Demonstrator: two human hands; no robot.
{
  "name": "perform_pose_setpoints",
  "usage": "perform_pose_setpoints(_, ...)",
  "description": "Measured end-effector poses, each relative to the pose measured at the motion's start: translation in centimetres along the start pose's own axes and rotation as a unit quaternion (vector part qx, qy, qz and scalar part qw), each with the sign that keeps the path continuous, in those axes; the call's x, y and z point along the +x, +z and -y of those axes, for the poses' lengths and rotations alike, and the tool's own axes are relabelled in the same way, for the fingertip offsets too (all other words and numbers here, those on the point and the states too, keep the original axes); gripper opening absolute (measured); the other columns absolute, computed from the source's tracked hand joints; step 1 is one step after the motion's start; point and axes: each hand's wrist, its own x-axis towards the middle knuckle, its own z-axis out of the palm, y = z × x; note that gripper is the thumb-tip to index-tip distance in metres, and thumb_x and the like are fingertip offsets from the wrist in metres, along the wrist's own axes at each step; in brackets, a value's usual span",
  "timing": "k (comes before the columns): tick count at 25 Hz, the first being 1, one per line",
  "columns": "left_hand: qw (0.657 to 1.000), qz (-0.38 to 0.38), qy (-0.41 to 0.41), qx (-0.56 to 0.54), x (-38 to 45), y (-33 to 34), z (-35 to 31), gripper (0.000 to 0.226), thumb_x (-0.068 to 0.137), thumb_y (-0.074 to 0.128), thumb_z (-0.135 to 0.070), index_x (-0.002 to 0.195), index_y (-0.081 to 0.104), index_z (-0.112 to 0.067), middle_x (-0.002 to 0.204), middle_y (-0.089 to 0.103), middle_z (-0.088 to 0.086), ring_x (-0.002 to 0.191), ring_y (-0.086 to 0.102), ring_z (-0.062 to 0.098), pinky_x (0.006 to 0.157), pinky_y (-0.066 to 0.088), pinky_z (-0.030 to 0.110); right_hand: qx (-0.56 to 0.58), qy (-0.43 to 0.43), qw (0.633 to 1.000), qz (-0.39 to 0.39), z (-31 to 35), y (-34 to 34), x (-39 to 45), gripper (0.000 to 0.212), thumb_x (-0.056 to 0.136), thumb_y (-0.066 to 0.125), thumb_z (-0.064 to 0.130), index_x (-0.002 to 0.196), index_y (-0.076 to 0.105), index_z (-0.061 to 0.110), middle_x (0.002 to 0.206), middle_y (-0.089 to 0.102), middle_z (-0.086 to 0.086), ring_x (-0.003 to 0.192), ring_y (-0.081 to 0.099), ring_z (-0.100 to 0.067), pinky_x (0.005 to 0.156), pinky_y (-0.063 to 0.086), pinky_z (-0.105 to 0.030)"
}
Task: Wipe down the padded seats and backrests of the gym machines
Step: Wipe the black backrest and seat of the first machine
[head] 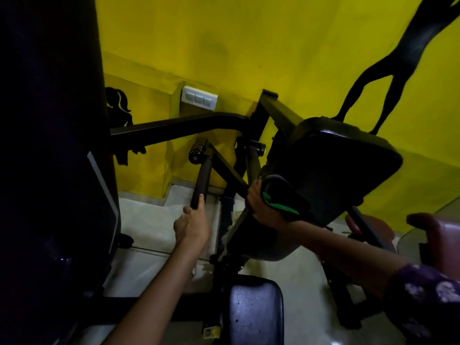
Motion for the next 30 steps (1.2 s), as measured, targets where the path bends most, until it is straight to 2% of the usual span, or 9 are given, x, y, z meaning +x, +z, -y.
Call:
perform_pose_setpoints(4, 1.000, 0.004, 0.003, 0.020, -0.4, -0.3, 0.2, 0.067, 0.100, 0.038, -0.018, 0.152, -0.002, -0.025, 0.134, 0.041, 0.016, 0.099, 0.058, 0.026, 0.066, 0.040, 0.031, 0.037, 0.065, 0.997, -0.023, -3.8, -5.3, -1.6, 0.052, 0.054, 0.070, 0.043, 0.093, 0.067, 0.009, 0.105, 0.063, -0.014, 0.106, 0.053, -0.036, 0.103, 0.025, -0.049)
perform_pose_setpoints(7, 1.000, -0.011, 0.013, 0.012, -0.9, -0.2, 0.4, 0.066, 0.100, 0.039, -0.028, 0.152, 0.000, -0.023, 0.135, 0.041, 0.017, 0.100, 0.058, 0.027, 0.067, 0.040, 0.031, 0.062, 0.144, 0.986, -0.063, -8.5, -7.9, -3.0, 0.071, 0.053, 0.069, 0.056, 0.113, 0.067, 0.018, 0.125, 0.062, -0.008, 0.121, 0.049, -0.030, 0.094, 0.028, -0.043)
perform_pose_setpoints(12, 0.999, -0.023, 0.034, 0.019, -0.9, 0.1, 0.5, 0.075, 0.097, 0.043, -0.045, 0.152, -0.002, -0.021, 0.131, 0.044, 0.017, 0.097, 0.059, 0.026, 0.066, 0.040, 0.028, 0.073, 0.346, 0.918, -0.181, -9.4, -9.3, -3.6, 0.050, 0.086, 0.047, 0.048, 0.128, 0.057, 0.022, 0.141, 0.050, -0.005, 0.132, 0.038, -0.030, 0.097, 0.025, -0.051)
perform_pose_setpoints(15, 0.999, -0.024, 0.033, 0.006, -0.9, -0.1, 0.2, 0.075, 0.096, 0.044, -0.045, 0.152, -0.001, -0.023, 0.130, 0.043, 0.017, 0.099, 0.059, 0.027, 0.066, 0.040, 0.028, 0.046, 0.338, 0.926, -0.161, -10.3, -9.6, -1.9, 0.042, 0.086, 0.047, 0.041, 0.117, 0.063, 0.017, 0.133, 0.057, -0.003, 0.124, 0.051, -0.030, 0.095, 0.027, -0.048)
perform_pose_setpoints(18, 0.999, -0.027, 0.028, 0.002, -0.7, -0.2, 0.3, 0.076, 0.095, 0.046, -0.043, 0.152, 0.001, -0.023, 0.130, 0.043, 0.016, 0.102, 0.058, 0.027, 0.069, 0.041, 0.030, -0.007, 0.329, 0.910, -0.252, -11.5, -8.8, -2.8, 0.033, 0.081, 0.062, 0.032, 0.109, 0.065, 0.015, 0.121, 0.053, -0.004, 0.109, 0.050, -0.027, 0.087, 0.031, -0.043)
perform_pose_setpoints(21, 0.999, -0.038, 0.030, 0.007, -0.6, -0.1, 0.4, 0.077, 0.094, 0.047, -0.044, 0.152, 0.001, -0.022, 0.131, 0.043, 0.016, 0.103, 0.058, 0.027, 0.072, 0.043, 0.030, 0.058, 0.481, 0.829, -0.280, -13.4, -8.5, -5.5, 0.029, 0.085, 0.059, 0.025, 0.112, 0.060, 0.015, 0.109, 0.051, -0.009, 0.094, 0.044, -0.028, 0.076, 0.033, -0.041)
perform_pose_setpoints(24, 0.997, -0.049, 0.044, 0.044, -0.6, 0.1, 0.3, 0.080, 0.094, 0.048, -0.043, 0.152, -0.002, -0.018, 0.133, 0.041, 0.019, 0.104, 0.057, 0.027, 0.073, 0.044, 0.031, 0.289, 0.667, 0.669, -0.156, -15.6, -10.2, -5.3, 0.038, 0.091, 0.048, 0.033, 0.119, 0.060, 0.011, 0.119, 0.055, -0.015, 0.111, 0.042, -0.033, 0.089, 0.031, -0.044)
perform_pose_setpoints(25, 0.996, -0.051, 0.040, 0.064, -0.5, 0.2, 0.1, 0.081, 0.095, 0.048, -0.041, 0.152, -0.003, -0.017, 0.133, 0.040, 0.020, 0.103, 0.056, 0.027, 0.072, 0.044, 0.031, 0.321, 0.665, 0.663, -0.120, -16.0, -10.8, -4.5, 0.039, 0.091, 0.045, 0.036, 0.118, 0.060, 0.012, 0.121, 0.056, -0.013, 0.115, 0.042, -0.035, 0.092, 0.029, -0.044)
perform_pose_setpoints(30, 0.994, -0.044, 0.023, 0.102, -0.4, 0.1, -0.3, 0.083, 0.093, 0.051, -0.037, 0.152, -0.004, -0.016, 0.132, 0.041, 0.022, 0.101, 0.056, 0.028, 0.065, 0.041, 0.031, 0.339, 0.471, 0.805, -0.124, -17.3, -10.5, -6.0, 0.042, 0.091, 0.042, 0.043, 0.117, 0.061, 0.015, 0.122, 0.059, -0.005, 0.116, 0.046, -0.030, 0.096, 0.019, -0.040)
